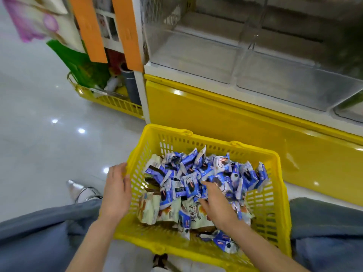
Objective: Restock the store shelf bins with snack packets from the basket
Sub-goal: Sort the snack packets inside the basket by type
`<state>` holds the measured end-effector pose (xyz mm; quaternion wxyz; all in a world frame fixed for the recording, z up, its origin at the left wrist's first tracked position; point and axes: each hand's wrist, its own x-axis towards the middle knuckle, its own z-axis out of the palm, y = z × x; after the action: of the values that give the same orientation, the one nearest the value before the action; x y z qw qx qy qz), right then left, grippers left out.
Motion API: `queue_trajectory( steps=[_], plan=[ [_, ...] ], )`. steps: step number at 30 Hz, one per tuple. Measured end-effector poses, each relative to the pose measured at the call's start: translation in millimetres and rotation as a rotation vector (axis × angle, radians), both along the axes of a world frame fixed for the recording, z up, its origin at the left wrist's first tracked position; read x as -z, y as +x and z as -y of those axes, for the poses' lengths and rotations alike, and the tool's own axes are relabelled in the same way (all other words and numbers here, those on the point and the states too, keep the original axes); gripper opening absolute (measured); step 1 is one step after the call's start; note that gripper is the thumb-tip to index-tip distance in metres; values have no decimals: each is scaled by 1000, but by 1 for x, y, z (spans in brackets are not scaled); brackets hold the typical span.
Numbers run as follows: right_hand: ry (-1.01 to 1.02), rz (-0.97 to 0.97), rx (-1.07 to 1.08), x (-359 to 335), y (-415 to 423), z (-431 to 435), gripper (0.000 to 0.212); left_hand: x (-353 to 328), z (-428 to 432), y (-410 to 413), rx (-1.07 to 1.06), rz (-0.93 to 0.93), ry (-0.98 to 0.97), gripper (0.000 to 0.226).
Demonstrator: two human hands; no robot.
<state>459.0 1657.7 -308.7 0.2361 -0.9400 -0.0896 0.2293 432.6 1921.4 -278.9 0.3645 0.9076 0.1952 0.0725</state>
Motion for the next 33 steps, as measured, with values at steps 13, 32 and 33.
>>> queue_trajectory(
  steps=[13,32,33],
  plan=[
    [-302,-168,118,17,26,-47,37,17,-12,-22,-72,-164,-183,28],
    [642,-208,122,-40,-11,-66,19,-4,56,-17,-25,-220,-976,7],
    [577,-194,85,-33,-9,-61,17,-3,52,-16,-76,-199,-1015,6]
  ],
)
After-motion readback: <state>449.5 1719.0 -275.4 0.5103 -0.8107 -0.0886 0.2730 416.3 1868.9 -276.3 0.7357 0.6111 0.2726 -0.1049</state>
